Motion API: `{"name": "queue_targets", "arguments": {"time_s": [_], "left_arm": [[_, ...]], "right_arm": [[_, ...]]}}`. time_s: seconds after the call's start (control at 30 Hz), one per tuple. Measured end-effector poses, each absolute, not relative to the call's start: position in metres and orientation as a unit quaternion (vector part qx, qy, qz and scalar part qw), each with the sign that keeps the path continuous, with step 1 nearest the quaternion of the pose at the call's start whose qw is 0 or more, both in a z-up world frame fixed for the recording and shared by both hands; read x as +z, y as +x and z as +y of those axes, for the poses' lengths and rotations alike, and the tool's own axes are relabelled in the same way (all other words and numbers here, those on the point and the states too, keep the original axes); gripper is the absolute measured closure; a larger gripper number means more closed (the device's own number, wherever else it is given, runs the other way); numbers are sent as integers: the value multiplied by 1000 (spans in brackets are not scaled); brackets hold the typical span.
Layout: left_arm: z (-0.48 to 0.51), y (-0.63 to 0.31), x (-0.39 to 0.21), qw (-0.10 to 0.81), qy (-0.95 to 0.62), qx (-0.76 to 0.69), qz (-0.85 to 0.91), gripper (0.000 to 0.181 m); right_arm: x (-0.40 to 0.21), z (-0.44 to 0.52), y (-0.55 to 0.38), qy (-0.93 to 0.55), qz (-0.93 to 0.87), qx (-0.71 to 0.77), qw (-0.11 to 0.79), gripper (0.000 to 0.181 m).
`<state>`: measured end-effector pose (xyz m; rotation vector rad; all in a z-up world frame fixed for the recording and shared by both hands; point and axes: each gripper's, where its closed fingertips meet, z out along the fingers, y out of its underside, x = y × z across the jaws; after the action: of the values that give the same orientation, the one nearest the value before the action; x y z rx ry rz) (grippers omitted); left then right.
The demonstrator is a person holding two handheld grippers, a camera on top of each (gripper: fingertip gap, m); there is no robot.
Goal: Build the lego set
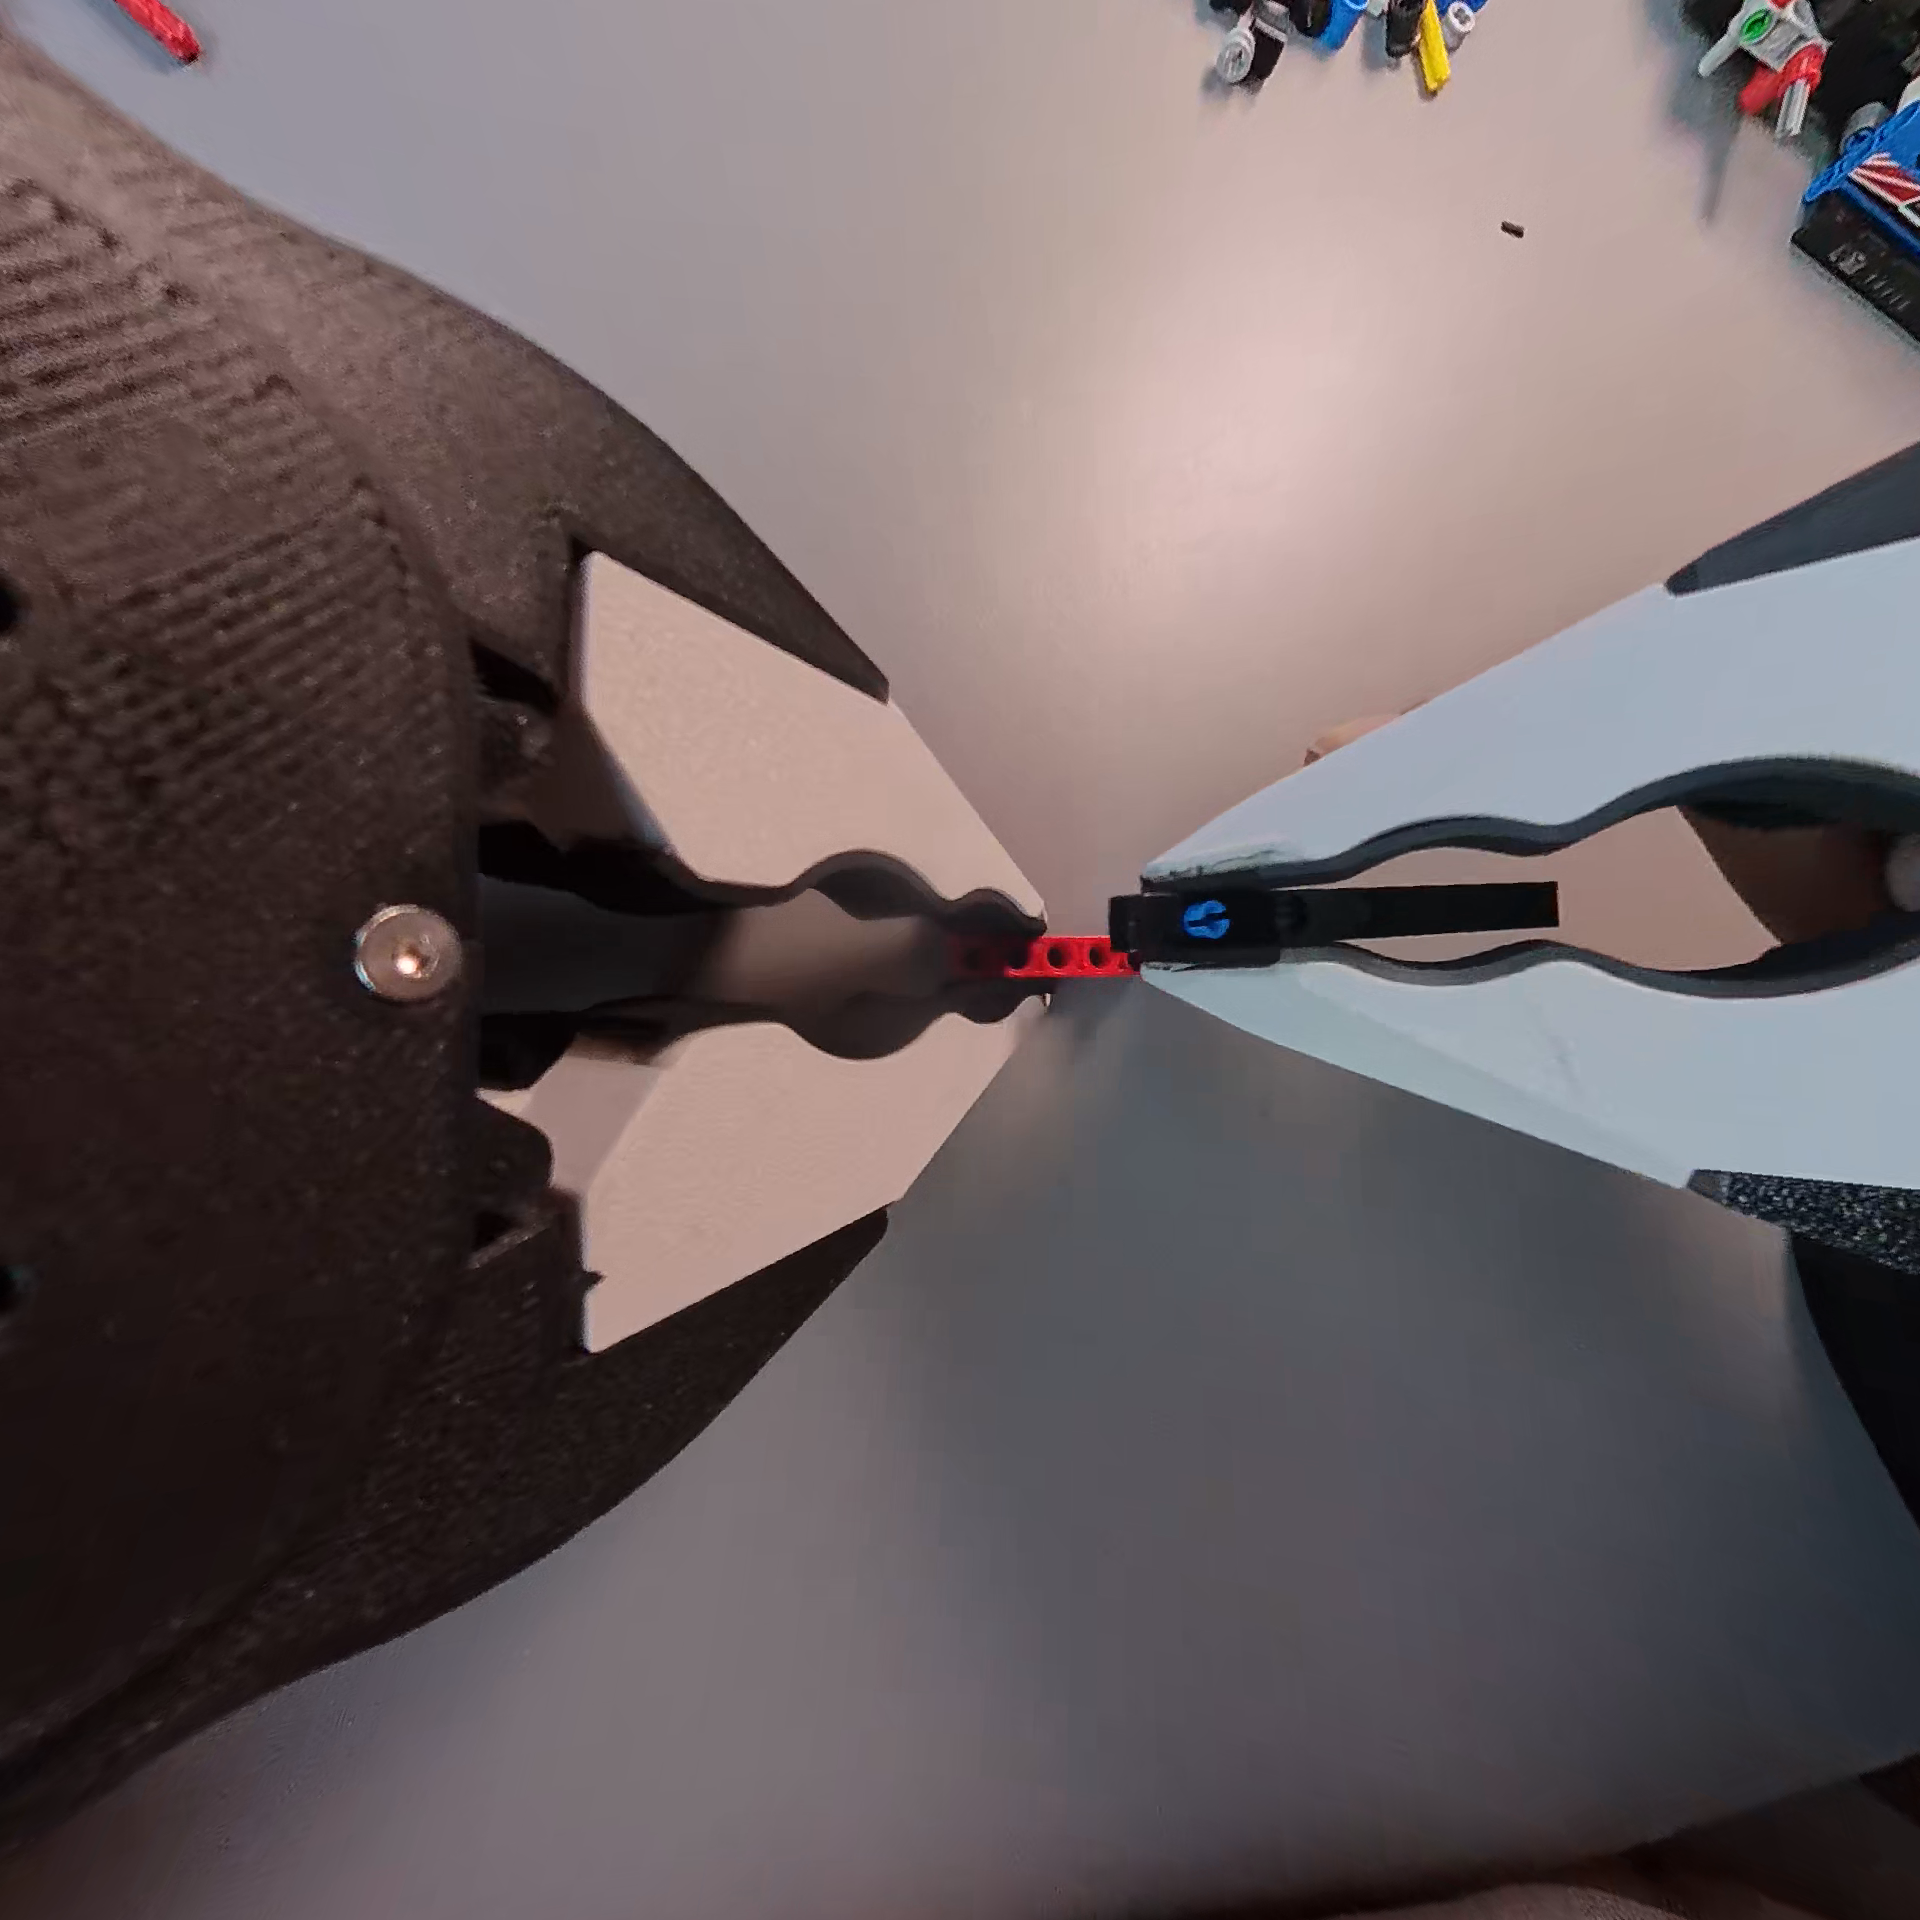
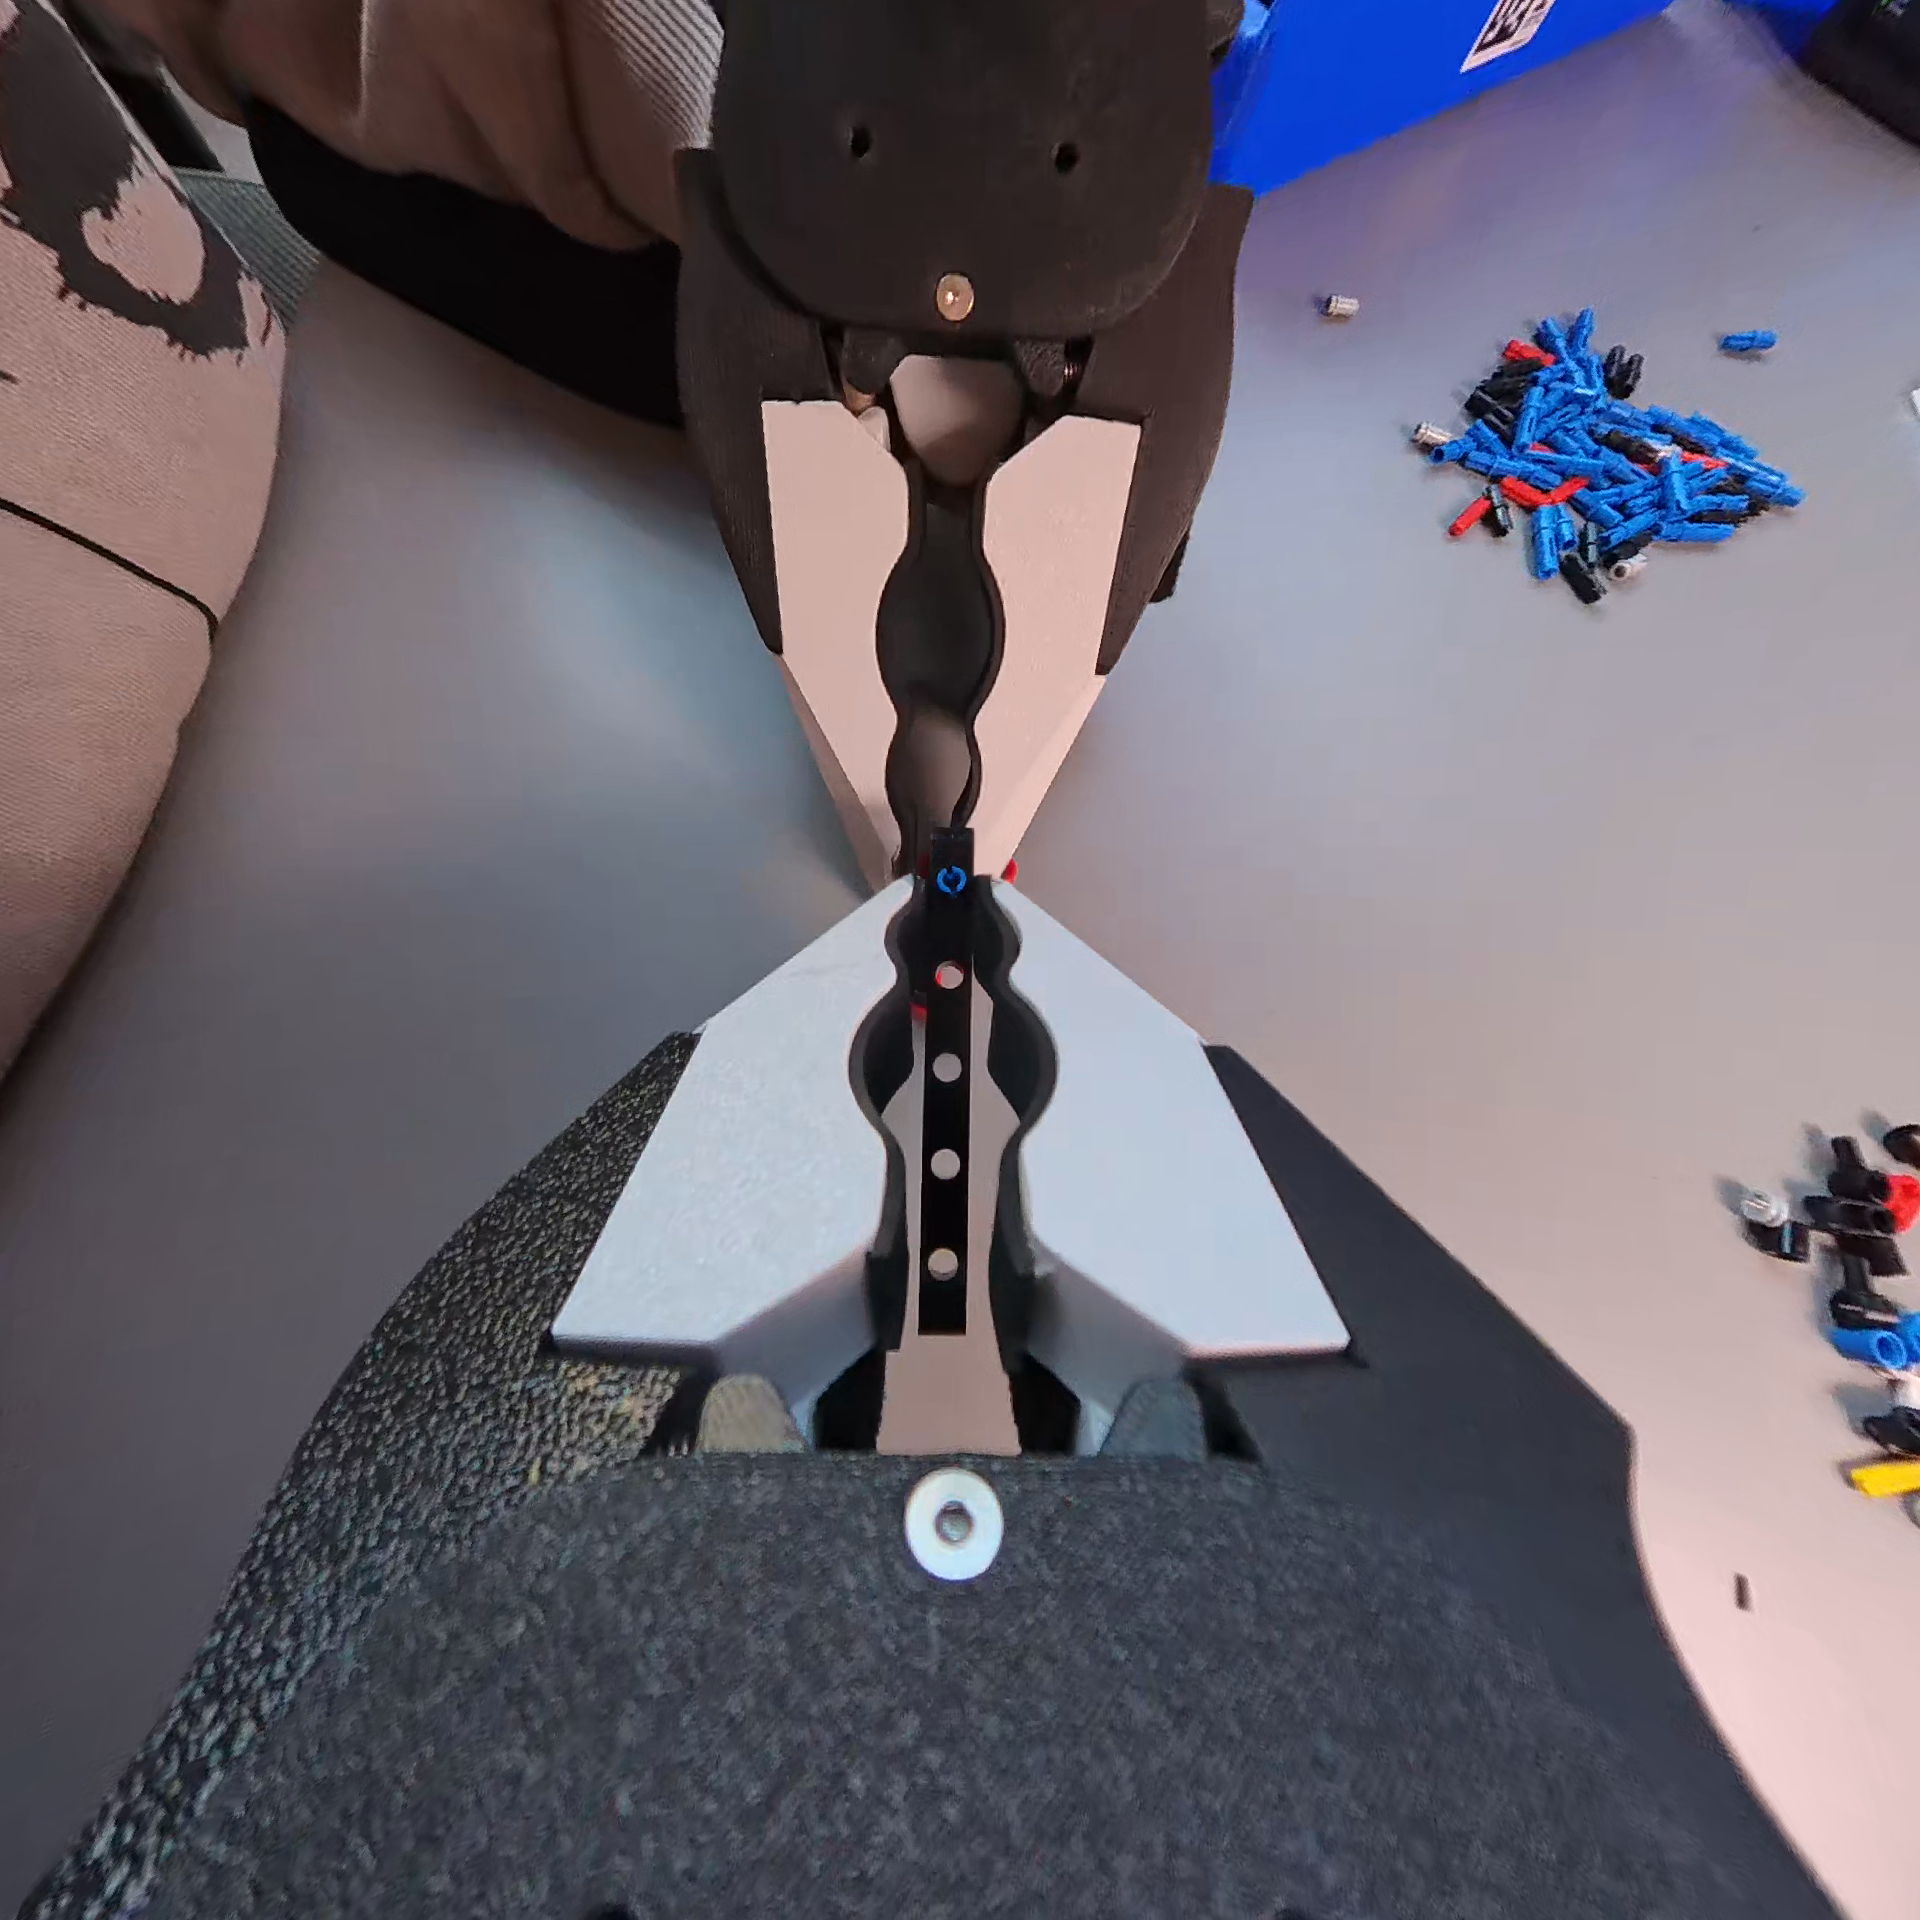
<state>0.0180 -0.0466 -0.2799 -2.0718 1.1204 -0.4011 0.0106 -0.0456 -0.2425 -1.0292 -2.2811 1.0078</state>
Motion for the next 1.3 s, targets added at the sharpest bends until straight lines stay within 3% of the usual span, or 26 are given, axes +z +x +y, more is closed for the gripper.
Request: {"name": "queue_targets", "arguments": {"time_s": [0.67, 0.83, 1.3], "left_arm": [[-46, 17, -279, 382, -805, -146, 430, 174], [-47, 10, -278, 386, -806, -145, 424, 161], [-49, -6, -261, 407, -806, -189, 386, 156]], "right_arm": [[-261, -49, 8, -400, -821, 369, 174, 175], [-264, -49, 8, -399, -825, 360, 173, 175], [-257, -50, -6, -416, -811, 370, 176, 175]]}}
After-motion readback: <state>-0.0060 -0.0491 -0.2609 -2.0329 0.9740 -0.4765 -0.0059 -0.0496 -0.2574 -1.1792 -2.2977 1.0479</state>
